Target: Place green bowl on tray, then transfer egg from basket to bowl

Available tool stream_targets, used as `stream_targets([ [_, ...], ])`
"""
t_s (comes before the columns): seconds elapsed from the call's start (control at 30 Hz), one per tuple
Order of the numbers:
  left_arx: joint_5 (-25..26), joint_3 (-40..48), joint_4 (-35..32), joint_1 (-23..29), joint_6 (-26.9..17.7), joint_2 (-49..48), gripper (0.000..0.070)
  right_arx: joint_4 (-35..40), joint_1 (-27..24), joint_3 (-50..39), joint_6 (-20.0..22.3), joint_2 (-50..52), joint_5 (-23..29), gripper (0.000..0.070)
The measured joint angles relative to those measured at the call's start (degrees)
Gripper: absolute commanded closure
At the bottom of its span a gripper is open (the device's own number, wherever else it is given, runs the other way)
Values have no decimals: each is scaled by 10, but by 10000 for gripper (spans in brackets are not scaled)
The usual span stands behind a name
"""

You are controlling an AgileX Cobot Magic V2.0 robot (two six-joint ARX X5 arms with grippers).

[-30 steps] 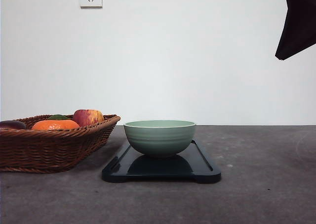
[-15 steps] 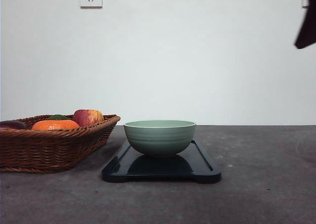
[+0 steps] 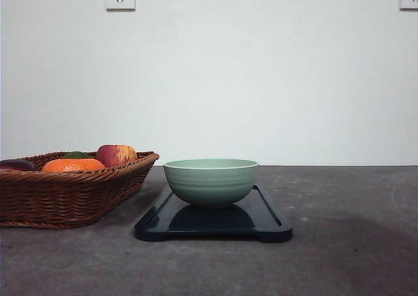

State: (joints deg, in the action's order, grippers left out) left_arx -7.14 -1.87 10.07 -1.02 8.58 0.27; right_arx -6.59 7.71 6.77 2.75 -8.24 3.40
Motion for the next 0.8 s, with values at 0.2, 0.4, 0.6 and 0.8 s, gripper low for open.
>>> stream_targets([
  [0.2,0,0,0,0,0,0,700,0,-15,-54,-5,76,-1,688],
  [0.4,0,0,0,0,0,0,700,-14,-18,-58,-13,80,1,688],
  [0.6,0,0,0,0,0,0,700,-6,-18,-58,-15,80,0,688],
  [0.8,0,0,0,0,0,0,700,1,-18,-58,-15,80,0,688],
])
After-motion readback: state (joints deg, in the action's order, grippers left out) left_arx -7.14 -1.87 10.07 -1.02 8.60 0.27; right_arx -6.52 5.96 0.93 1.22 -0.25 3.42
